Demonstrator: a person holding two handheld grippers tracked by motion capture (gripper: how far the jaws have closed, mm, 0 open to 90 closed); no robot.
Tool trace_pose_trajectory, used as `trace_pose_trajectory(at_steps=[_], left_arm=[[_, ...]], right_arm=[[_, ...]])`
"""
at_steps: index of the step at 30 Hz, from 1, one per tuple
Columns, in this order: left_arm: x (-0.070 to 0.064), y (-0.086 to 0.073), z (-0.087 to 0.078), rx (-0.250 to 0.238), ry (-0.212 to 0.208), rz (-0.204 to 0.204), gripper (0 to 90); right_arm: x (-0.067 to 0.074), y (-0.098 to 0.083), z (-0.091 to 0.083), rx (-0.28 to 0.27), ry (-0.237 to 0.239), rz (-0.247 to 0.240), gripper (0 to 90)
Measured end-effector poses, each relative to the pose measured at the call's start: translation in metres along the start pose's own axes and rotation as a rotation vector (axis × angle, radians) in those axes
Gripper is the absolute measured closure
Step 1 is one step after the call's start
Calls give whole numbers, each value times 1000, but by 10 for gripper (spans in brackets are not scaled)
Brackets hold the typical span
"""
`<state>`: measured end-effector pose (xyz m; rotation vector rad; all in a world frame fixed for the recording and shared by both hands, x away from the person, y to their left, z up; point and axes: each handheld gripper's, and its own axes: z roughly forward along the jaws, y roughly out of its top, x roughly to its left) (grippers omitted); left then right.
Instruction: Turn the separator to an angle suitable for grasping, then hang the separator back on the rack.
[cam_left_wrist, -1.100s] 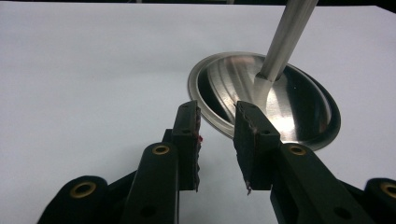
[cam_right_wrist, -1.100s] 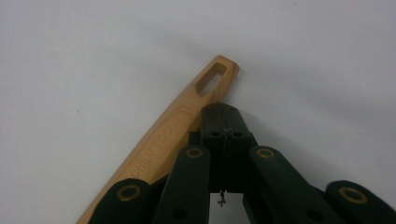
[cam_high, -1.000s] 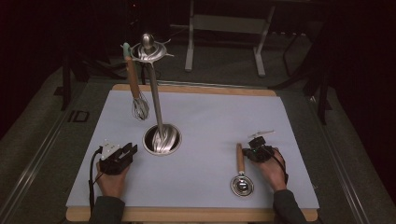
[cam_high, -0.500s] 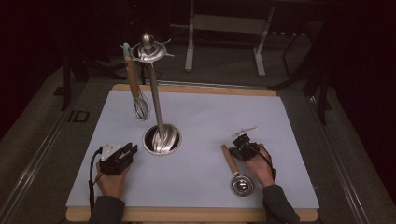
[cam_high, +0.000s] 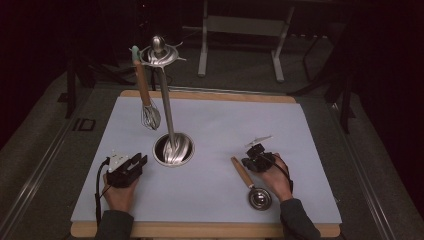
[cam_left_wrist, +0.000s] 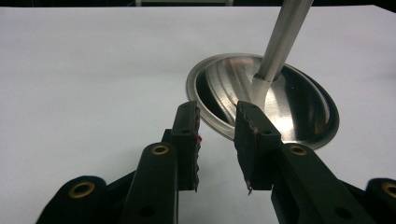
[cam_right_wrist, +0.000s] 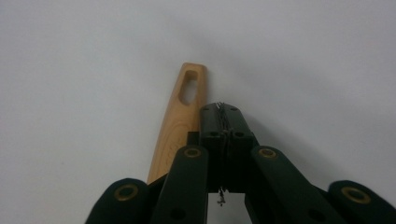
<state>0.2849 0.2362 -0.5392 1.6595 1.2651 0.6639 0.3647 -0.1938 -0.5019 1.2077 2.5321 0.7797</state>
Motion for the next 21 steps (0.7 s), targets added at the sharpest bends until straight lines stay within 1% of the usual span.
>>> trace_pose_trajectory(at_steps=[3,6,9,12,15,18,21], left_arm=[[0,0,0,1,0,0,706],[0,0,0,1,-1,0,705],[0,0,0,2,-1,2,704],[0,0,0,3,2,4,702],[0,0,0,3,2,5,701],[0,0,0,3,2,4,701],[-1,0,0,4,2,7,701]], right_arm=[[-3,-1,-10,-27,19,13,863],[-3,-4,-18,-40,35,27,839],[-4,-7,-25,-49,54,22,810],[-5,-11,-29,-43,58,24,791],[-5,-16,-33,-45,85,29,753],[-5,-21,-35,-41,101,31,729],[-5,-28,-36,-36,116,46,705]])
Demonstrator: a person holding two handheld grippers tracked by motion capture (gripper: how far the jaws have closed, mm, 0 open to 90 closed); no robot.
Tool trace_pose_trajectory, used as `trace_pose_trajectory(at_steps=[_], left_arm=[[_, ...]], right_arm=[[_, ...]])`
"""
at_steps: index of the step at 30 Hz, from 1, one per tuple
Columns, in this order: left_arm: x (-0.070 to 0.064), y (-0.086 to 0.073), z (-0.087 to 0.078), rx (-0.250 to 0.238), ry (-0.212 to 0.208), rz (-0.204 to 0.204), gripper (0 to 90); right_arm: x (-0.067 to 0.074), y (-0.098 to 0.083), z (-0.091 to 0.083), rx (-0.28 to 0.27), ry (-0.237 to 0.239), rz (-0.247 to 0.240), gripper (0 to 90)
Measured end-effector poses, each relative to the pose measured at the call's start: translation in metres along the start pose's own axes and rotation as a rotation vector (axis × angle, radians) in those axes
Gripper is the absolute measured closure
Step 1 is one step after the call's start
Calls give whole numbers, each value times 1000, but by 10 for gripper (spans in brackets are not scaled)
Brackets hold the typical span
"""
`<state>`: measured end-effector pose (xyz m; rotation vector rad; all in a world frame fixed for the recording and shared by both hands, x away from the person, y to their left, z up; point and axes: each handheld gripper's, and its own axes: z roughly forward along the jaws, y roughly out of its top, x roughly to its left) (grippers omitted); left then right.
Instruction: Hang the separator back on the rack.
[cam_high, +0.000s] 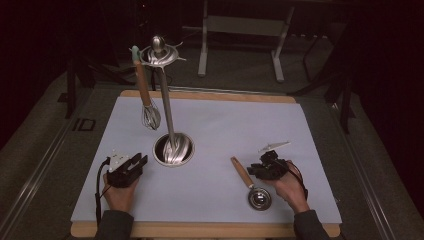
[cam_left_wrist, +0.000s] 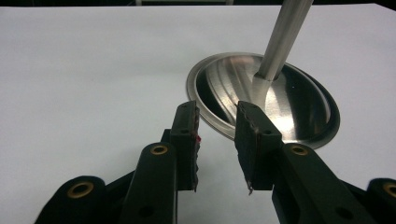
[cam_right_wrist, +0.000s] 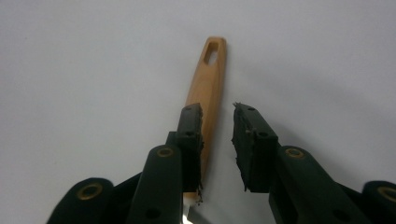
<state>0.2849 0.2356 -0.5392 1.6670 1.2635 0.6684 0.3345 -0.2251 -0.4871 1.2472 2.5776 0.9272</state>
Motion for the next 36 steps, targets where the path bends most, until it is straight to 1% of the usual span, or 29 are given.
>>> trace_pose_trajectory(at_steps=[1,2,5,8,11,16,20,23,24,25,27,30,32,36], left_arm=[[0,0,0,0,0,0,700],[-1,0,0,0,2,3,700],[-1,0,0,-1,4,4,697],[-1,0,0,-1,6,5,696],[-1,0,0,0,6,5,695],[-1,0,0,-1,6,4,694],[-1,0,0,-2,7,4,691],[-1,0,0,-2,7,4,691],[-1,0,0,-2,8,6,691],[-1,0,0,-2,9,6,691],[-1,0,0,-2,8,5,691],[-1,0,0,-2,9,6,691],[-1,0,0,-2,10,7,690],[-2,0,0,1,11,7,691]], right_arm=[[0,0,0,0,0,0,705],[1,-5,1,19,1,-8,694],[2,-10,2,28,5,-11,690],[3,-14,2,30,20,0,685],[3,-16,2,28,51,14,685],[4,-18,4,39,62,28,688],[5,-21,6,55,85,31,696],[6,-21,5,59,87,37,696],[6,-21,5,66,89,39,694],[6,-21,6,90,102,44,680],[7,-21,7,112,108,35,675],[8,-21,12,142,118,53,671],[9,-20,15,158,126,53,674],[13,-14,19,186,105,56,681]])
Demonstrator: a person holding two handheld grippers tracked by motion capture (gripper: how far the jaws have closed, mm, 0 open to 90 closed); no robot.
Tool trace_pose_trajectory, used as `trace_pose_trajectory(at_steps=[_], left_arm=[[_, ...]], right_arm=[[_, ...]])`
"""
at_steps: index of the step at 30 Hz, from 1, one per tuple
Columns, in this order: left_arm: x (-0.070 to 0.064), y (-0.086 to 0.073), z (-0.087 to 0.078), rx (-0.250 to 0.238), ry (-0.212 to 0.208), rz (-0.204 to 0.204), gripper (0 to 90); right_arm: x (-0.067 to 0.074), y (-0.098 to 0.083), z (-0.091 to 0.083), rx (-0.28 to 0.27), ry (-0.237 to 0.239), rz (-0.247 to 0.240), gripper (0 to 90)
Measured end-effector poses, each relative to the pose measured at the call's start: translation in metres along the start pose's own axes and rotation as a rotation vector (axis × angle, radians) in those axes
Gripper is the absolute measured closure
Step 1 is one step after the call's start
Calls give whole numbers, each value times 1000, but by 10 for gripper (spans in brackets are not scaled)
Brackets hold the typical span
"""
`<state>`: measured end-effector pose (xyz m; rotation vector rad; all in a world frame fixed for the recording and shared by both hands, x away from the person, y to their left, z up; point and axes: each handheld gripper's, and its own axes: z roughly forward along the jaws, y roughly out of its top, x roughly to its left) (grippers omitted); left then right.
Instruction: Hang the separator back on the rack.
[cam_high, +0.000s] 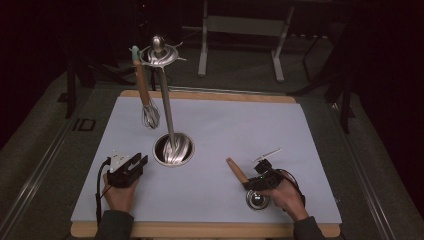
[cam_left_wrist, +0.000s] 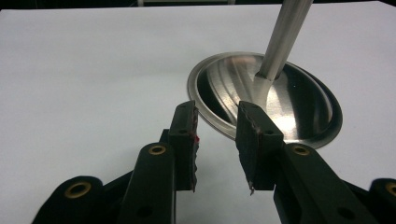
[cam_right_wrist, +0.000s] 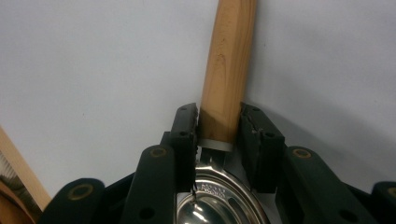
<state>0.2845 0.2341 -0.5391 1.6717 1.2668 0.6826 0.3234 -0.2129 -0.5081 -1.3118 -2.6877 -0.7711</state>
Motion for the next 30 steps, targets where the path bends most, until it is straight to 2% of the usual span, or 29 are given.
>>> trace_pose_trajectory(at_steps=[4,6,7,10,12,17,19,26,30], left_arm=[[0,0,0,0,0,0,690],[0,0,0,0,0,0,690],[0,0,0,0,0,0,690],[0,0,0,0,-1,-2,689],[0,0,0,0,-2,-2,689],[0,0,0,0,-1,-2,689],[0,0,0,0,-2,-2,690],[0,0,0,1,0,-2,690],[0,0,0,0,0,-2,690]], right_arm=[[7,5,2,28,-46,-6,691],[7,6,2,35,-51,-7,694],[7,7,2,35,-49,13,702],[5,10,3,37,-23,30,709],[5,12,3,33,-30,30,710],[5,15,2,3,-32,40,711],[5,15,-1,-24,-27,20,711],[3,17,-6,-85,-42,17,710],[3,18,-9,-100,-45,13,711]])
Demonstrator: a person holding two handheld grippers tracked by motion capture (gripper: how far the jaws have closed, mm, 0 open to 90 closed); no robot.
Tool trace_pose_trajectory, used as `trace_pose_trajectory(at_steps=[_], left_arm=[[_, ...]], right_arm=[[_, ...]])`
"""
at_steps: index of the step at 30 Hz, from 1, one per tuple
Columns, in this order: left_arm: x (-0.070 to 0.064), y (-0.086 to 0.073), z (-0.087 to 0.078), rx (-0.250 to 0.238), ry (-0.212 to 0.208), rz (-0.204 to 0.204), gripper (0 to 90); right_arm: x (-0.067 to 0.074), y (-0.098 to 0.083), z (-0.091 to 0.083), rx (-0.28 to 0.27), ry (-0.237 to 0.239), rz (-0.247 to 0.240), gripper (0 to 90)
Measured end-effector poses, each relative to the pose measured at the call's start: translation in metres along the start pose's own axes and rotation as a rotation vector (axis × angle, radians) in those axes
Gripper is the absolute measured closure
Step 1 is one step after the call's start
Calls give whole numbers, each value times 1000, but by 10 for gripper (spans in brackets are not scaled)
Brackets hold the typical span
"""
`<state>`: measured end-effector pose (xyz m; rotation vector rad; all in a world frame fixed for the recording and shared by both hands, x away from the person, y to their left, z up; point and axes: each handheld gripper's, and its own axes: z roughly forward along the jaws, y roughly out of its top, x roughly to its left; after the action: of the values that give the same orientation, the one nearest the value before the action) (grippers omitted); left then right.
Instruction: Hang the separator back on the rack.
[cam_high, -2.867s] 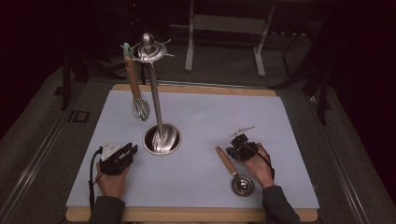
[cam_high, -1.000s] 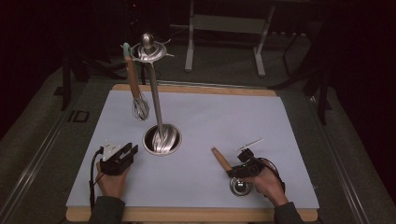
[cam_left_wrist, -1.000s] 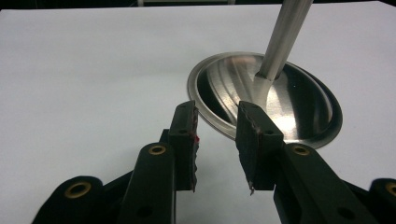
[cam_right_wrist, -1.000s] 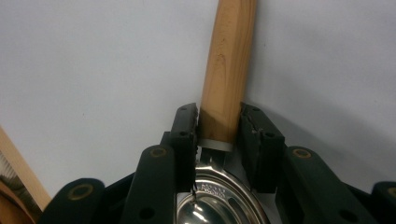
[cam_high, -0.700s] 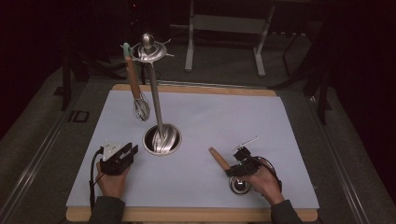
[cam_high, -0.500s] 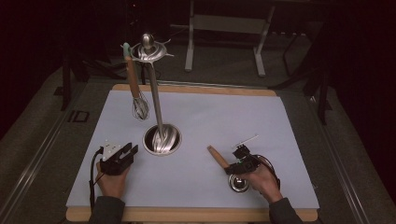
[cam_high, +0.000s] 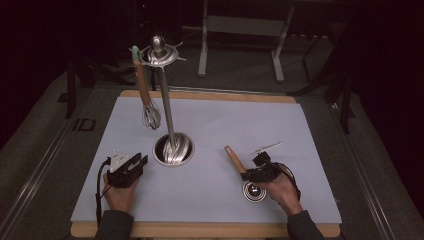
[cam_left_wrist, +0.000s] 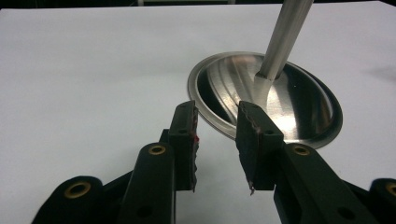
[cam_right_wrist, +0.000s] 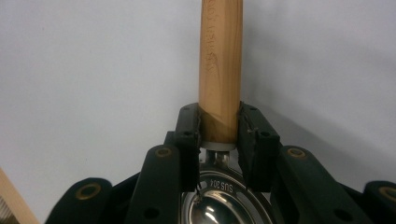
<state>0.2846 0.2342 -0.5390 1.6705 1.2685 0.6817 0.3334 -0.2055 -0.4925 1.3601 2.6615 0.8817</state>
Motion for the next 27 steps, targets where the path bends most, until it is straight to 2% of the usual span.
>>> trace_pose_trajectory(at_steps=[6,12,17,27], left_arm=[[0,0,0,0,0,1,690],[0,0,0,0,1,1,689],[0,0,0,0,1,1,690],[0,0,0,1,0,3,690]], right_arm=[[7,2,-5,-36,-3,-42,711],[9,6,-10,-61,0,-51,711],[13,11,-14,-100,-14,-73,711],[15,15,-15,-137,-47,-117,711]])
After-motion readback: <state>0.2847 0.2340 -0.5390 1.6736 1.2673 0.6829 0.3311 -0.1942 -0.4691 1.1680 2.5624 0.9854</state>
